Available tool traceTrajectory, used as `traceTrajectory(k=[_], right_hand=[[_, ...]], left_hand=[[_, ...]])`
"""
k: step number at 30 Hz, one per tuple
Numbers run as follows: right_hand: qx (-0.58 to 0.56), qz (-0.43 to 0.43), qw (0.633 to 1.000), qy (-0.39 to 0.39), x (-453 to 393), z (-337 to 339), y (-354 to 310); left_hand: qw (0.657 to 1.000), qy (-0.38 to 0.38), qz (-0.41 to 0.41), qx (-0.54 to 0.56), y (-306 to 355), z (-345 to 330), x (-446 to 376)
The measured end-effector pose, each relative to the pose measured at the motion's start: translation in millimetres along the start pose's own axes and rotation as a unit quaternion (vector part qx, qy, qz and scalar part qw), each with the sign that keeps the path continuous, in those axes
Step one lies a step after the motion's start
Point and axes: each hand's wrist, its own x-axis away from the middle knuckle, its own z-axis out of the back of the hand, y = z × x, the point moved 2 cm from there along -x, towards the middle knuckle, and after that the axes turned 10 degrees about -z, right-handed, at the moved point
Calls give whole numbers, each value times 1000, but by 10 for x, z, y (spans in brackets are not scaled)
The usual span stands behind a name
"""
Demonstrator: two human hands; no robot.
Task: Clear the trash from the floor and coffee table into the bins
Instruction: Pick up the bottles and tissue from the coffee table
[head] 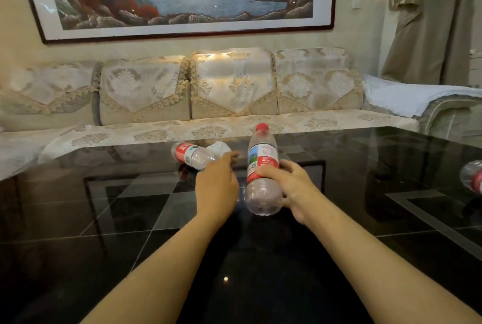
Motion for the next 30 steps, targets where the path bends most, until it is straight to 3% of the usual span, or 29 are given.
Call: traceTrajectory(k=[5, 11, 21, 26, 28, 30], right_hand=[[-13, 101, 994, -27, 2, -70, 47], [-2, 158, 986, -44, -52, -65, 45], [15, 177, 982, -71, -89, -39, 72], [28, 188, 980, -61, -84, -19, 53], [23, 193, 979, -63, -93, -10, 53], [19, 201, 977, -63, -93, 11, 56]], left_hand=[[976, -97, -48, -189, -899, 195, -310], [923, -202, -125, -304, -1202, -80, -648], [925, -210, -96, -302, -1291, -308, -905], [922, -279, -8, -270, -1260, -227, -846], [924, -324, 40, -201, -1235, -107, -818], [900, -405, 106, -120, -1161, 81, -799]])
